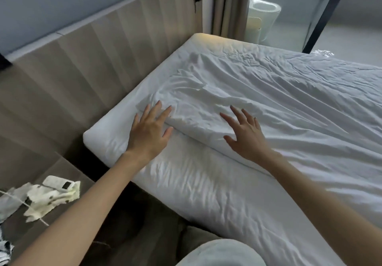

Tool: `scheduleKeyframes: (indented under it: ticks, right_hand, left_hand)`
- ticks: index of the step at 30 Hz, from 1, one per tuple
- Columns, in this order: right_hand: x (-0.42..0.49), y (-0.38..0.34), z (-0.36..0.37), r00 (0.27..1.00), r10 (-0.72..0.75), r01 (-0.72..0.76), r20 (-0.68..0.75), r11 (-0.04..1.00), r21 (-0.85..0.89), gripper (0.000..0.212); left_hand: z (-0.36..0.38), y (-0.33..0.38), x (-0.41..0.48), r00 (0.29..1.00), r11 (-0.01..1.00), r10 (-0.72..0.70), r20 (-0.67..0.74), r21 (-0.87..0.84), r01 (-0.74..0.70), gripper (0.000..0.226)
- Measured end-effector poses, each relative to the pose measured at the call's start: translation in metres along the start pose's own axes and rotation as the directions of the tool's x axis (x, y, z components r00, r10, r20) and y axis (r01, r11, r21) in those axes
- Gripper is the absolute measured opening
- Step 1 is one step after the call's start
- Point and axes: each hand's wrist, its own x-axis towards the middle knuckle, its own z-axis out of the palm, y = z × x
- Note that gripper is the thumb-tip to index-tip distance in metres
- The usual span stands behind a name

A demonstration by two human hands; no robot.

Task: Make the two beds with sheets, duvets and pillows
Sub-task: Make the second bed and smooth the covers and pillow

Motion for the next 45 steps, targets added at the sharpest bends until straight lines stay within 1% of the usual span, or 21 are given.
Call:
scheduleKeyframes:
  ticks: [7,12,15,18,20,23,25,26,28,29,31,32,33,34,35,36,38,39,41,43,45]
  right_hand:
    - [0.135,0.005,0.006,0.992,0.101,-0.103,0.070,0.994,0.029,0.065]
    - [0.210,0.019,0.027,0.972,0.202,-0.206,0.118,0.978,0.019,0.065]
    - [0.252,0.028,0.049,0.953,0.269,-0.275,0.142,0.961,0.024,0.066]
    - [0.294,0.036,0.076,0.926,0.344,-0.348,0.155,0.938,0.000,0.066]
    - [0.322,0.038,0.098,0.894,0.411,-0.422,0.178,0.906,0.030,0.067]
    - [0.359,0.037,0.140,0.839,0.472,-0.506,0.270,0.860,0.069,0.073]
    - [0.375,0.034,0.175,0.791,0.492,-0.538,0.363,0.842,0.033,0.079]
    - [0.380,0.033,0.193,0.765,0.497,-0.546,0.411,0.838,0.004,0.083]
    - [0.386,0.033,0.228,0.700,0.509,-0.572,0.501,0.819,-0.033,0.096]
    - [0.387,0.034,0.243,0.668,0.511,-0.583,0.540,0.811,-0.046,0.103]
    - [0.390,0.036,0.273,0.612,0.531,-0.597,0.587,0.796,-0.098,0.115]
    - [0.392,0.035,0.283,0.590,0.551,-0.600,0.589,0.788,-0.137,0.119]
    - [0.393,0.033,0.292,0.587,0.573,-0.591,0.572,0.786,-0.181,0.120]
    - [0.392,0.029,0.299,0.608,0.587,-0.565,0.534,0.793,-0.228,0.116]
    - [0.392,0.026,0.308,0.657,0.583,-0.528,0.479,0.809,-0.260,0.106]
    - [0.389,0.024,0.316,0.695,0.574,-0.492,0.434,0.819,-0.295,0.087]
    - [0.383,0.025,0.323,0.768,0.543,-0.458,0.339,0.837,-0.300,0.045]
    - [0.383,0.028,0.323,0.780,0.516,-0.458,0.354,0.856,-0.238,0.031]
    - [0.390,0.033,0.308,0.790,0.498,-0.501,0.357,0.861,-0.091,0.008]
    - [0.395,0.038,0.282,0.777,0.478,-0.543,0.409,0.838,0.051,0.011]
    - [0.395,0.036,0.249,0.793,0.423,-0.535,0.438,0.827,0.170,0.011]
  left_hand:
    - [0.011,-0.073,0.129,0.996,0.994,-0.062,0.058,-0.090,0.067,0.058]
    - [0.038,-0.112,0.227,0.993,0.991,-0.060,0.100,-0.115,0.072,0.055]
    - [0.065,-0.137,0.286,0.981,0.986,-0.086,0.174,-0.125,0.108,0.056]
    - [0.101,-0.165,0.340,0.952,0.978,-0.114,0.284,-0.136,0.157,0.056]
    - [0.126,-0.185,0.370,0.922,0.969,-0.140,0.360,-0.140,0.202,0.057]
    - [0.169,-0.216,0.411,0.875,0.948,-0.189,0.446,-0.149,0.280,0.059]
    - [0.200,-0.231,0.434,0.823,0.900,-0.228,0.521,-0.209,0.382,0.062]
    - [0.217,-0.237,0.442,0.794,0.857,-0.251,0.554,-0.255,0.448,0.065]
    - [0.247,-0.244,0.454,0.737,0.759,-0.303,0.604,-0.315,0.570,0.078]
    - [0.263,-0.247,0.457,0.718,0.736,-0.317,0.619,-0.317,0.598,0.092]
    - [0.292,-0.253,0.464,0.703,0.752,-0.330,0.630,-0.274,0.599,0.119]
    - [0.303,-0.255,0.467,0.707,0.769,-0.341,0.619,-0.249,0.589,0.123]
    - [0.312,-0.255,0.469,0.718,0.781,-0.365,0.593,-0.225,0.583,0.120]
    - [0.320,-0.255,0.472,0.735,0.795,-0.396,0.550,-0.196,0.575,0.112]
    - [0.326,-0.254,0.475,0.763,0.813,-0.415,0.496,-0.175,0.556,0.099]
    - [0.329,-0.252,0.477,0.785,0.828,-0.415,0.459,-0.168,0.535,0.084]
    - [0.331,-0.248,0.482,0.813,0.838,-0.372,0.448,-0.215,0.501,0.058]
    - [0.328,-0.247,0.482,0.830,0.844,-0.343,0.440,-0.243,0.477,0.052]
    - [0.311,-0.251,0.481,0.877,0.862,-0.295,0.380,-0.290,0.415,0.050]
    - [0.281,-0.262,0.478,0.925,0.891,-0.247,0.288,-0.308,0.333,0.050]
    - [0.251,-0.279,0.468,0.953,0.908,-0.193,0.236,-0.326,0.264,0.047]
